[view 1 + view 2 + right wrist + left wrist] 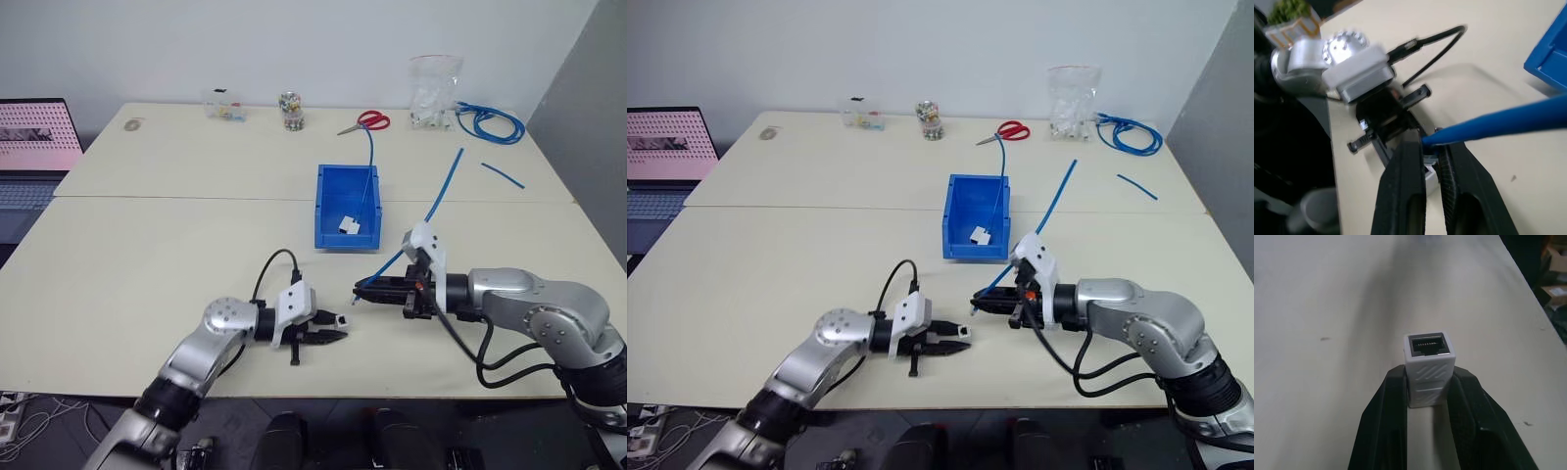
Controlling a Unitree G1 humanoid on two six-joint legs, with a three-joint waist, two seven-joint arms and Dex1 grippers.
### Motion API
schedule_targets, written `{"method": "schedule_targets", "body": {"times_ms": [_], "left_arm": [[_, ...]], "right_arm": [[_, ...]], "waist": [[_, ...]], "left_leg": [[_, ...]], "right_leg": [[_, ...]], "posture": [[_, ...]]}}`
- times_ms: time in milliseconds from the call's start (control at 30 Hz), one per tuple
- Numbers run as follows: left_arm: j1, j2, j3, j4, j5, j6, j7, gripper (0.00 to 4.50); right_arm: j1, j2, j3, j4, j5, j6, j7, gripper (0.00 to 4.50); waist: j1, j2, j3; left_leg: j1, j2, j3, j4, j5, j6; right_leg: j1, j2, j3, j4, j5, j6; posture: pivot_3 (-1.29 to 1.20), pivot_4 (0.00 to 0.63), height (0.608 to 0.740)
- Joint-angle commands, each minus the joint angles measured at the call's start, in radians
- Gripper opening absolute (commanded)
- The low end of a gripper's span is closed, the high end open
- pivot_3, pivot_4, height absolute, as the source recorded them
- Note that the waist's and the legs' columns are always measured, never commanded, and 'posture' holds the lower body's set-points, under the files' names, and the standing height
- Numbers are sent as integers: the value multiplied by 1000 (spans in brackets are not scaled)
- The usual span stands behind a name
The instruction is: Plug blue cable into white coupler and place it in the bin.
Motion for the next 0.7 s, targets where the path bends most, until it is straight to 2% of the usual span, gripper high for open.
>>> {"method": "schedule_targets", "body": {"times_ms": [33, 367, 700], "left_arm": [[-34, -28, -17, 101, 41, -74, -46, 812], [-6, -34, -17, 79, 36, -80, -105, 812], [23, -39, 7, 53, 41, -58, -83, 812]], "right_arm": [[26, 17, 46, -44, -121, -94, 53, 97], [27, 76, 89, 49, -304, -204, 147, 97], [6, 48, 43, 76, -317, -182, 265, 97]], "waist": [[0, 0, 0], [-2, 0, 0], [-5, 0, 0]], "left_leg": [[0, 0, 0, 0, 0, 0], [0, 0, -1, 1, 0, 0], [1, 0, -1, 1, 0, 0]], "right_leg": [[0, 0, 0, 0, 0, 0], [0, 0, 0, 1, 0, 1], [1, 0, 0, 1, 1, -1]], "posture": [[0, 150, 740], [0, 150, 740], [0, 150, 740]]}}
